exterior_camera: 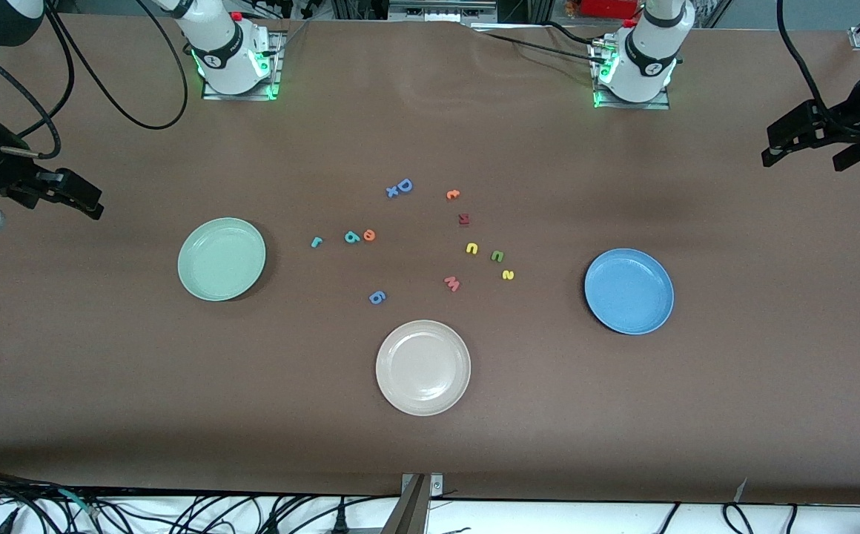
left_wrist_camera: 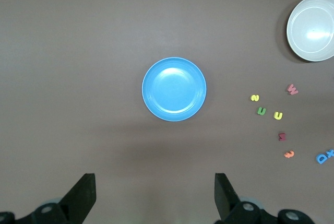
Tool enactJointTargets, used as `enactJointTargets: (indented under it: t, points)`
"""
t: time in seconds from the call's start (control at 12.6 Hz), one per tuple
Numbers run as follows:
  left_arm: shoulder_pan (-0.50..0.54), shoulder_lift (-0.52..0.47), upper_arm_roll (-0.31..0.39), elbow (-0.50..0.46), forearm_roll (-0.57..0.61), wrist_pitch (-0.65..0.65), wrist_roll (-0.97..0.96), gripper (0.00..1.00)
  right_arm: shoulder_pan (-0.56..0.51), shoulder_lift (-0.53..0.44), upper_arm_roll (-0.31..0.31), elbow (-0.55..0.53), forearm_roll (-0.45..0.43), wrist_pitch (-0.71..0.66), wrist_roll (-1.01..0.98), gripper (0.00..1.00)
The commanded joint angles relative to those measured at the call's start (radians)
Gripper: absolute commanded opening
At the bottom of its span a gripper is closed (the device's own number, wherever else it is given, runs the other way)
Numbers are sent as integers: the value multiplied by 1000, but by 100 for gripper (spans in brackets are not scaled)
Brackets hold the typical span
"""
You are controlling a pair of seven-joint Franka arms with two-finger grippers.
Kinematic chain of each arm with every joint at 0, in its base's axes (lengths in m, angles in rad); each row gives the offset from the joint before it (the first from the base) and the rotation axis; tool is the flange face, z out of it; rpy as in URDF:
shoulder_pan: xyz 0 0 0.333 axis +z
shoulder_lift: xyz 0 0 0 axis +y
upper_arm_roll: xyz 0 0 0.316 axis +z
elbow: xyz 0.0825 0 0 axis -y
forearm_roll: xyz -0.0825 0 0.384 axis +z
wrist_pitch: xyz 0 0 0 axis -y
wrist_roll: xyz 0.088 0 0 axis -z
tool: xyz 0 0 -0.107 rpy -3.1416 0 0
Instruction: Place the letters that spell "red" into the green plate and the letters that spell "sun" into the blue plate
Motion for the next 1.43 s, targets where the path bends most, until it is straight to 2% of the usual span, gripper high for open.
enactJointTargets:
  t: [0.0,0.32,1.35]
  points:
    - [-119,-55,142,-103,-36,71,30,100,-1,-14,5,-2,2,-18,9,100]
    - [-144,-64,152,-177,-21,84,37,100,0,-20,25,-2,-4,-81,12,100]
    - [-131,-36,123,-174,-18,85,37,100,-1,1,22,-5,-7,-49,13,100]
